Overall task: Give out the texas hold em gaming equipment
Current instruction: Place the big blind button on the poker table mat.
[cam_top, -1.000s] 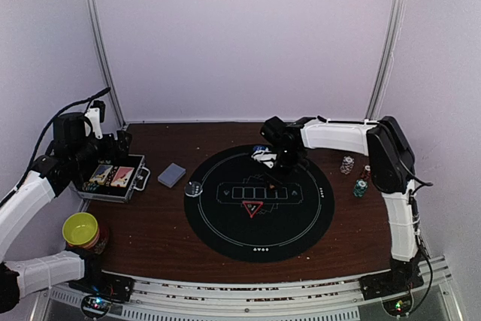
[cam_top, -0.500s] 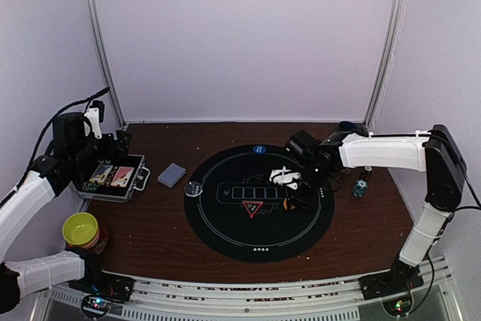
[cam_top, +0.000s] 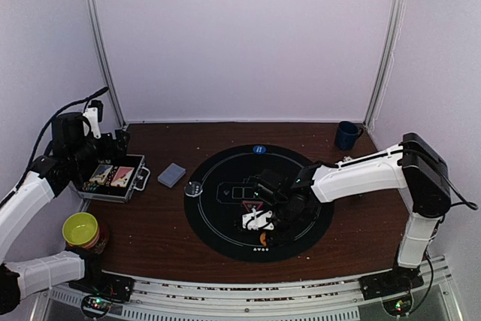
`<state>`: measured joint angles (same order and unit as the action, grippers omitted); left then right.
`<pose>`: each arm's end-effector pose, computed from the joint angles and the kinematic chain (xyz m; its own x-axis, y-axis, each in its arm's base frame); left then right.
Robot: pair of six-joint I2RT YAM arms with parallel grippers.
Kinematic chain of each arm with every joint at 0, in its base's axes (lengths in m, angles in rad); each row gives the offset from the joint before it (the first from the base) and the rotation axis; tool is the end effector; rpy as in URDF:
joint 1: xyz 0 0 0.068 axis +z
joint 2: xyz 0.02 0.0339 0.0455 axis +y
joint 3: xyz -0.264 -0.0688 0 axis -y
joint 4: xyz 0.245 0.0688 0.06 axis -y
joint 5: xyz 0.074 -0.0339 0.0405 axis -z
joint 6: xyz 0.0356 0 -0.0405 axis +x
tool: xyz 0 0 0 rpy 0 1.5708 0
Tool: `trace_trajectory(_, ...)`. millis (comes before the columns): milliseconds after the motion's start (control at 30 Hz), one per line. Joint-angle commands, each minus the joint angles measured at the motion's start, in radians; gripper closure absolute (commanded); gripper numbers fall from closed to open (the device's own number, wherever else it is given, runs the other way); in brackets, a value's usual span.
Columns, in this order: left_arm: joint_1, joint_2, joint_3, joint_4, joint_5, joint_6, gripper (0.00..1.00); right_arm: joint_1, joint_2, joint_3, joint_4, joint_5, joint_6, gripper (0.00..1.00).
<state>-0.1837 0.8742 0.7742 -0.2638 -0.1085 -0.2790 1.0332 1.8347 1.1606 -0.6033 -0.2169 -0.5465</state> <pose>0.1999 -0.0332 0.3123 -0.3589 -0.2118 -0.9090 -0.0174 0.9753 -0.2203 0.1722 0.3039 0.1582 0.0337 -0.9346 -0.3541 -0.9986 -0.0458 0.0257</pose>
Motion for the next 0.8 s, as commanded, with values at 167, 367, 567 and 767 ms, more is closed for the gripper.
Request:
trace_trajectory(167, 0.009, -0.024, 0.016, 0.020, 0.007, 0.003, 0.02, 0.070, 0.032, 0.026, 0.001, -0.044, -0.008, 0.53)
trace_trajectory(367, 0.009, -0.029, 0.014, 0.023, 0.007, 0.003, 0.02, 0.074, 0.023, 0.019, -0.023, -0.100, -0.026, 0.53)
trace_trajectory(567, 0.009, -0.027, 0.014, 0.023, 0.004, 0.002, 0.02, 0.079, 0.020, 0.014, -0.015, -0.109, -0.023, 0.53)
trace_trajectory(767, 0.009, -0.023, 0.014, 0.023, 0.003, 0.003, 0.02, 0.081, 0.022, 0.014, -0.011, -0.118, -0.023, 0.49)
